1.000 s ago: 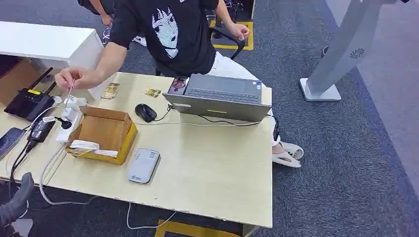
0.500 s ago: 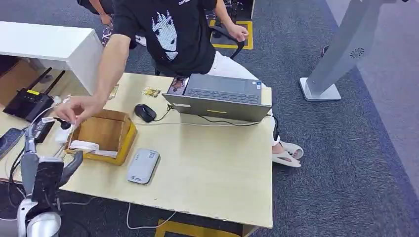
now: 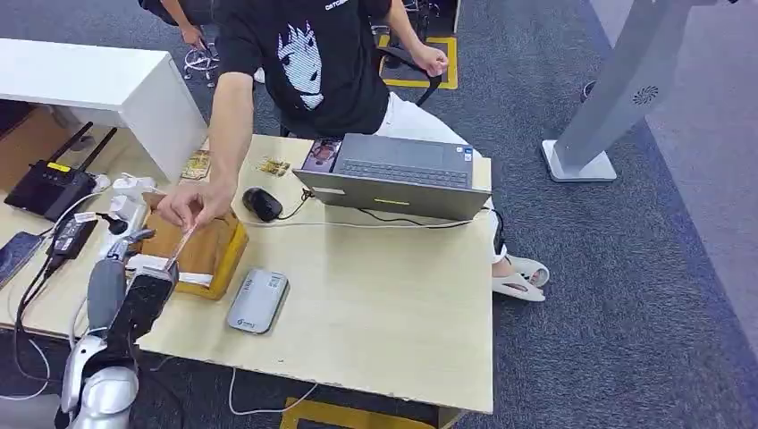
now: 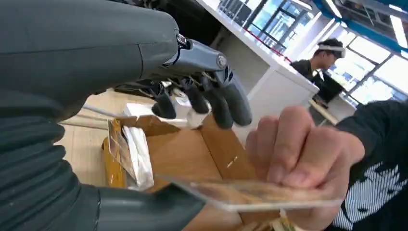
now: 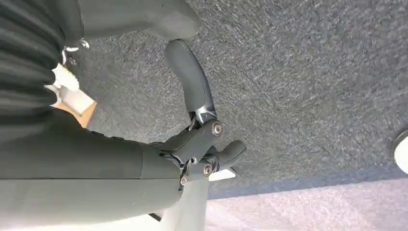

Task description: Pass the card to the sensor for recognition and then transmit it.

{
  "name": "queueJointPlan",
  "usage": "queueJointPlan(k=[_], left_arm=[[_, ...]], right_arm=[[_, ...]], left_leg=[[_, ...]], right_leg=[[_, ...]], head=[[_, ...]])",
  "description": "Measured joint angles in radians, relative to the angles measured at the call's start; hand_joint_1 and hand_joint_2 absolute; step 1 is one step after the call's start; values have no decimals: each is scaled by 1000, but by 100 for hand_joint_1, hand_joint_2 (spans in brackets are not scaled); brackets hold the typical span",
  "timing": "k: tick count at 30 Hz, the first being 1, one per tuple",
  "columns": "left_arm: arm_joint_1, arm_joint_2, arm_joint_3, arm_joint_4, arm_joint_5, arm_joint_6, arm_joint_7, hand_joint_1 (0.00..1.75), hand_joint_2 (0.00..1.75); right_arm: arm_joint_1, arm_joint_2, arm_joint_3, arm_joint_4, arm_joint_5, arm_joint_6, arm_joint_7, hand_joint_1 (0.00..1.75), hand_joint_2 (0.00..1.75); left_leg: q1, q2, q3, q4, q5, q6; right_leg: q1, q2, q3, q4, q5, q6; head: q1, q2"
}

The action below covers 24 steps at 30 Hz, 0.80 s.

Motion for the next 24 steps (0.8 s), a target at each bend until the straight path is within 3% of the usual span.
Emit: queueJointPlan(k=[14, 24], left_arm=[[25, 6, -36, 8, 6, -6, -19, 175, 175], [54, 32, -63, -12, -156, 50, 21, 175, 175]], right_arm=[[2, -40, 0, 53, 22, -1, -2, 0, 175], [6, -46, 0, 64, 21, -1, 5, 0, 175]], left_leg=[[0, 0, 0, 0, 0, 0], [0, 0, 0, 0, 0, 0]], right_leg=[[0, 0, 0, 0, 0, 0], [0, 0, 0, 0, 0, 0]], head=[[0, 0], [0, 0]])
